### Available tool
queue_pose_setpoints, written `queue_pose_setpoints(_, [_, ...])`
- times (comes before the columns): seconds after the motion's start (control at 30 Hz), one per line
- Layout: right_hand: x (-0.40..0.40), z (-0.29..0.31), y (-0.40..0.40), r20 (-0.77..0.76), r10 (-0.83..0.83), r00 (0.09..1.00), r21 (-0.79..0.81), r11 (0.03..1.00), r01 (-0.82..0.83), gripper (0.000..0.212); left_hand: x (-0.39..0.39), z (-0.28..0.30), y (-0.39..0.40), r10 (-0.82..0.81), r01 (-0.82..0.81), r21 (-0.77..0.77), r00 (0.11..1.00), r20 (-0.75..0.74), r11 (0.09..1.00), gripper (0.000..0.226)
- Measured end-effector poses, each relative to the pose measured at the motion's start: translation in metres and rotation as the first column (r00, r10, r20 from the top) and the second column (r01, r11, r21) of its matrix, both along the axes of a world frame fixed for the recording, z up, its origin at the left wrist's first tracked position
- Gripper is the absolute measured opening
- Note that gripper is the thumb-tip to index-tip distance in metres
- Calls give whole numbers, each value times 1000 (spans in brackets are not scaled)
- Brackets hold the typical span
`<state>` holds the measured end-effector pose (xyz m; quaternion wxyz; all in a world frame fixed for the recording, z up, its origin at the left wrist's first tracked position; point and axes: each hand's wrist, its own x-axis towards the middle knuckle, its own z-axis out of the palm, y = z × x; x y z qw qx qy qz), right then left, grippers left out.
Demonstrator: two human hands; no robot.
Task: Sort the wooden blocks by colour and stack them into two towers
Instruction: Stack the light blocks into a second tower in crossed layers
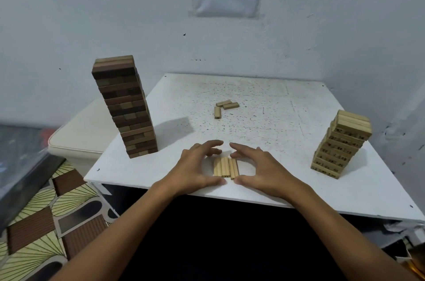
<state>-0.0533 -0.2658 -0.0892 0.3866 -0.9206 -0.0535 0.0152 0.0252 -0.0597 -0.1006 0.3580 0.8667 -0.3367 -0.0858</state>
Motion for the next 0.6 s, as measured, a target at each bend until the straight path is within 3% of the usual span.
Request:
queue_pose_setpoints(0.17, [6,-6,1,5,-22,1000,27,999,22,80,4,1,-3,-5,3,-29,999,-53,1000,97])
queue_pose_setpoints(0.6, [6,0,4,23,-27,999,20,999,27,79,8,0,-3,1,-4,-56,998,-55,998,83])
